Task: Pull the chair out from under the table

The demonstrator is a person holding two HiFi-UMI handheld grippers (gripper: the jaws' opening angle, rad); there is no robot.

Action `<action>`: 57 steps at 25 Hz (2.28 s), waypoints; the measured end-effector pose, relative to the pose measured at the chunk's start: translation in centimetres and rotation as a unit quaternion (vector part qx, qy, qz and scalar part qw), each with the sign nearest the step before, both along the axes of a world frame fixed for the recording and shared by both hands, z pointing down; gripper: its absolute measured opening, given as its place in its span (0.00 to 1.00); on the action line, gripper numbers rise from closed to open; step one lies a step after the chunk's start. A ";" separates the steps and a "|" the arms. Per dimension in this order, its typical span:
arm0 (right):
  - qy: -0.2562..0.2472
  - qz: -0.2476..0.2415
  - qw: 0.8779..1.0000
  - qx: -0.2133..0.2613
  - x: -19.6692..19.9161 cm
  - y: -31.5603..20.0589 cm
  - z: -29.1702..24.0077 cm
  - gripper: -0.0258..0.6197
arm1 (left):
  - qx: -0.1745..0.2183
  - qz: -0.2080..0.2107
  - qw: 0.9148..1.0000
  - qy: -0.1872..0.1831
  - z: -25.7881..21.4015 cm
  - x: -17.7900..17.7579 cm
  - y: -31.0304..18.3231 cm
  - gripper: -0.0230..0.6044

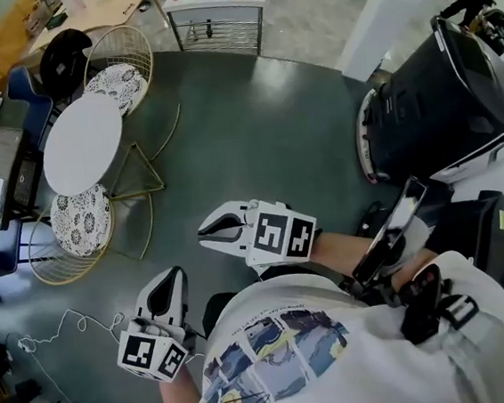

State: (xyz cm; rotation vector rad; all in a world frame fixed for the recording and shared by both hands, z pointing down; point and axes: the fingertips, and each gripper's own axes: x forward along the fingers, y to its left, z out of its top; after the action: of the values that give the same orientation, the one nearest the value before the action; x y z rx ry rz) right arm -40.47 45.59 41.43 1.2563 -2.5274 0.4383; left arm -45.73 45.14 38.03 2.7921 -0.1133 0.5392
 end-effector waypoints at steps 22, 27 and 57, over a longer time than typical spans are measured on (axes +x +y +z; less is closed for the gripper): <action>0.007 0.142 0.989 -0.044 26.3 -21.6 3.3 0.12 | -0.028 0.082 0.996 0.020 2.0 24.3 -23.5 0.05; 0.016 0.150 0.988 -0.045 31.5 -30.4 2.6 0.16 | -0.009 0.073 0.997 0.027 0.8 28.2 -32.2 0.05; 0.032 0.078 0.973 -0.214 68.2 -78.8 23.4 0.31 | 0.003 -0.290 0.957 -0.020 -0.5 46.6 -62.4 0.05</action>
State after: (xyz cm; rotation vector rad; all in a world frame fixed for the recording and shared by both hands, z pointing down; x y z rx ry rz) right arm 27.71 -33.18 64.82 1.2704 -2.1302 0.9067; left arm 0.88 -17.25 37.56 2.5658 -0.9055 0.4379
